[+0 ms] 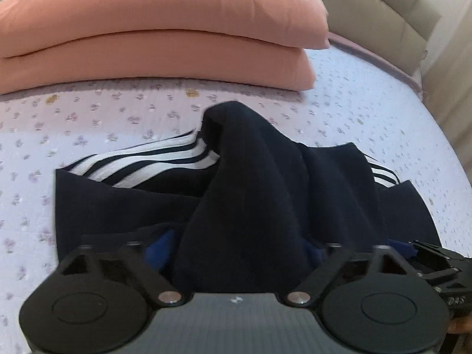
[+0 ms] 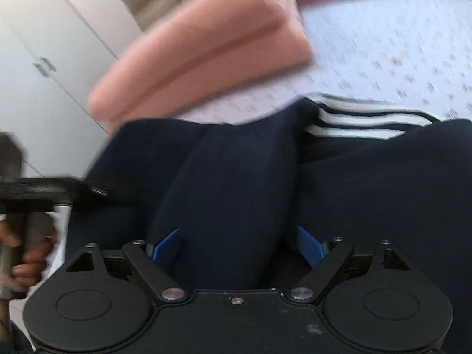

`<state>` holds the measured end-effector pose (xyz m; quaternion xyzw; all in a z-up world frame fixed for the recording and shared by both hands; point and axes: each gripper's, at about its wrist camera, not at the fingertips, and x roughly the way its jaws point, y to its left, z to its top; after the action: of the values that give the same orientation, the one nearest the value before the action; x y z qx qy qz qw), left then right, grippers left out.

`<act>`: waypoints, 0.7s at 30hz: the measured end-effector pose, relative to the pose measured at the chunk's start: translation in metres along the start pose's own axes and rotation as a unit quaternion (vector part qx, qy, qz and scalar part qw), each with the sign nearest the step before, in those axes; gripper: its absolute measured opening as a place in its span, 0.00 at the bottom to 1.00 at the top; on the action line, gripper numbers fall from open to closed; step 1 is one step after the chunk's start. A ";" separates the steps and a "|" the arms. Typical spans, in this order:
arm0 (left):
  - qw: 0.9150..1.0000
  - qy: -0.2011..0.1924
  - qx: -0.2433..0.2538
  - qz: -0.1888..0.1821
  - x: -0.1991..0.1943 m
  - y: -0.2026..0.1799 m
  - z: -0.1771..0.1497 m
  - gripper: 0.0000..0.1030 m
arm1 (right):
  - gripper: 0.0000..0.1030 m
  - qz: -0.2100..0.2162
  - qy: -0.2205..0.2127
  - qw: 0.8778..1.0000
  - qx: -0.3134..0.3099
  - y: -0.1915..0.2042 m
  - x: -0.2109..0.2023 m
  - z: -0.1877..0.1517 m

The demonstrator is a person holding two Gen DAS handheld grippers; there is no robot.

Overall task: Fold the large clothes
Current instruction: 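Grasp the hoodie hem with both tools and lift it toward the hood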

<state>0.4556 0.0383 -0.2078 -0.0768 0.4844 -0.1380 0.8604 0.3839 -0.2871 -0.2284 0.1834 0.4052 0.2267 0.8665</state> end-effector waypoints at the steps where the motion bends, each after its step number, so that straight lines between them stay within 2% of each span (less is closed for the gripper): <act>1: 1.000 0.004 -0.021 -0.013 0.003 0.004 -0.001 0.18 | 0.97 -0.012 -0.017 1.000 -0.011 0.005 -0.005 -0.002; 3: 0.997 -0.001 -0.071 -0.018 0.000 0.010 0.000 0.15 | 0.89 -0.051 -0.069 0.993 -0.080 0.027 -0.017 -0.006; 4: 0.997 -0.017 -0.076 -0.029 -0.007 0.009 -0.001 0.15 | 0.73 -0.048 -0.080 0.989 -0.117 0.039 -0.021 -0.008; 5: 0.996 -0.030 -0.074 -0.047 -0.014 0.008 -0.001 0.14 | 0.49 -0.038 -0.068 0.989 -0.123 0.041 -0.019 -0.003; 6: 0.994 -0.038 -0.076 -0.065 -0.023 0.005 -0.001 0.14 | 0.03 -0.034 -0.061 0.992 -0.105 0.042 -0.020 0.000; 7: 0.992 -0.046 -0.080 -0.086 -0.033 0.003 -0.001 0.14 | 0.01 -0.025 -0.077 0.993 -0.085 0.041 -0.026 0.002; 8: 0.990 -0.054 -0.083 -0.101 -0.043 0.001 0.001 0.14 | 0.00 -0.021 -0.096 0.992 -0.075 0.039 -0.038 0.005; 10: 0.984 -0.075 -0.087 -0.133 -0.062 -0.002 -0.001 0.15 | 0.00 -0.032 -0.164 0.984 -0.068 0.040 -0.073 0.015; 12: 0.981 -0.075 -0.094 -0.151 -0.070 -0.001 -0.005 0.21 | 0.01 -0.035 -0.187 0.981 -0.044 0.029 -0.093 0.024; 13: 0.982 -0.062 -0.097 -0.152 -0.066 0.001 -0.007 0.26 | 0.08 -0.036 -0.175 0.984 -0.025 0.018 -0.093 0.030; 14: 0.984 -0.043 -0.100 -0.144 -0.060 0.003 -0.011 0.30 | 0.23 -0.039 -0.154 0.987 -0.009 0.009 -0.087 0.035; 15: 0.986 -0.028 -0.102 -0.129 -0.055 0.005 -0.016 0.33 | 0.63 -0.043 -0.119 0.992 0.018 -0.004 -0.076 0.038; 16: 0.988 -0.010 -0.105 -0.108 -0.047 0.009 -0.023 0.38 | 0.82 -0.040 -0.084 0.995 0.043 -0.016 -0.063 0.038; 18: 0.989 0.005 -0.117 -0.088 -0.038 0.018 -0.033 0.44 | 0.83 -0.030 -0.047 0.997 0.060 -0.026 -0.041 0.030; 20: 0.987 0.019 -0.130 -0.096 -0.029 0.027 -0.040 0.53 | 0.83 -0.026 -0.019 0.998 0.052 -0.031 -0.023 0.020; 21: 0.986 0.026 -0.135 -0.097 -0.025 0.030 -0.042 0.52 | 0.83 -0.022 -0.010 0.999 0.047 -0.031 -0.016 0.014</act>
<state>0.4123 0.0744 -0.2172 -0.2350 0.5108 -0.1559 0.8121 0.3930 -0.3232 -0.2258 0.2169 0.4106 0.1867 0.8657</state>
